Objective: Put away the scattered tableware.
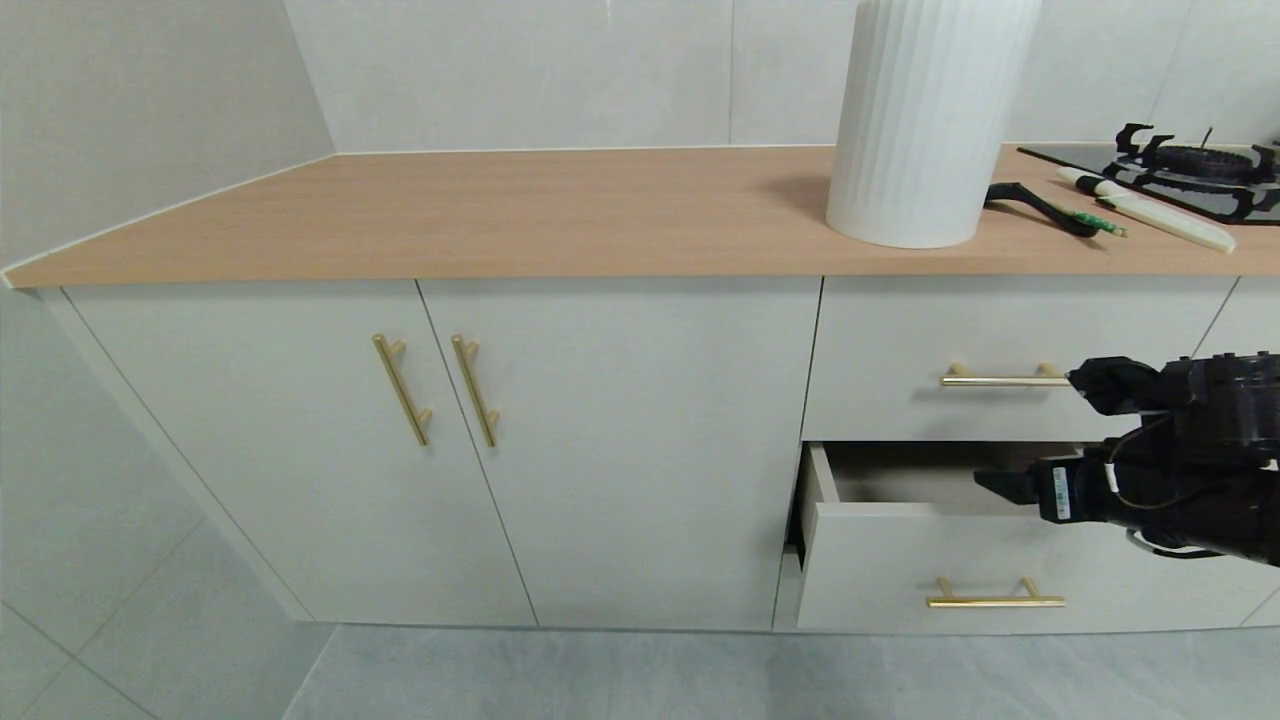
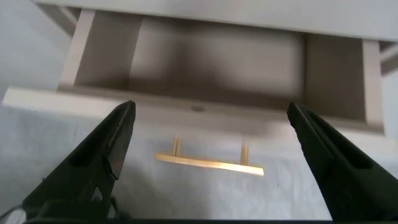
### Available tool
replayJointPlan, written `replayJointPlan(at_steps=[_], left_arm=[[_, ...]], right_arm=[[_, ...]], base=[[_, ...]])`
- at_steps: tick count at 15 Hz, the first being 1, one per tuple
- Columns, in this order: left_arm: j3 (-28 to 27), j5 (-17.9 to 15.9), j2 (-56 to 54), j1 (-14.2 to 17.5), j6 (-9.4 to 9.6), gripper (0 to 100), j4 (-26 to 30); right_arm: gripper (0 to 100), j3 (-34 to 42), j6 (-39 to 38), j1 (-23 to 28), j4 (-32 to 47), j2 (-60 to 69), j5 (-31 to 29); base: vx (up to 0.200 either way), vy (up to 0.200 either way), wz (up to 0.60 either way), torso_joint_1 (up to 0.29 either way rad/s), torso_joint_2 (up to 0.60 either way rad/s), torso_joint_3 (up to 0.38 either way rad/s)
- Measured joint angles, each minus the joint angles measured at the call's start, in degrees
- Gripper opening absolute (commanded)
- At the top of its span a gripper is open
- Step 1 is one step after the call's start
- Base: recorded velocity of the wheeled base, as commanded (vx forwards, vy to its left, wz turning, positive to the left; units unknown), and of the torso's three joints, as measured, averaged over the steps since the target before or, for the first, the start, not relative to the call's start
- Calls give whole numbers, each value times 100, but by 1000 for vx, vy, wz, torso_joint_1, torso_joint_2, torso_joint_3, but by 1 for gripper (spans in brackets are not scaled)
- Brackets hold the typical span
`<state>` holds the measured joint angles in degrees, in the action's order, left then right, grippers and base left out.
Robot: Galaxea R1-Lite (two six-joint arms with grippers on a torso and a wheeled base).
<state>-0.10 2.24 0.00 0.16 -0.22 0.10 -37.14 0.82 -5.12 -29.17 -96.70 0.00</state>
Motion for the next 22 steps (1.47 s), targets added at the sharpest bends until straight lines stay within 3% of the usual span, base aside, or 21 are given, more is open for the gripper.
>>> replayJointPlan(at_steps=[7, 13, 15, 22], left_arm=[[0, 2, 0, 5, -2, 100, 0], [0, 2, 0, 0, -2, 100, 0], [0, 2, 0, 0, -2, 100, 0], [0, 2, 0, 0, -2, 100, -2]], right_arm=[[100, 157, -135, -30, -1746, -1347, -438], [100, 308, -122, -30, -1785, -1487, -434], [100, 328, -115, -30, -1569, -1397, -432], [100, 55, 132, -66, 706, -820, -424]], base=[[0, 0, 0, 0, 0, 0], [0, 0, 0, 0, 0, 0], [0, 0, 0, 0, 0, 0], [0, 0, 0, 0, 0, 0]])
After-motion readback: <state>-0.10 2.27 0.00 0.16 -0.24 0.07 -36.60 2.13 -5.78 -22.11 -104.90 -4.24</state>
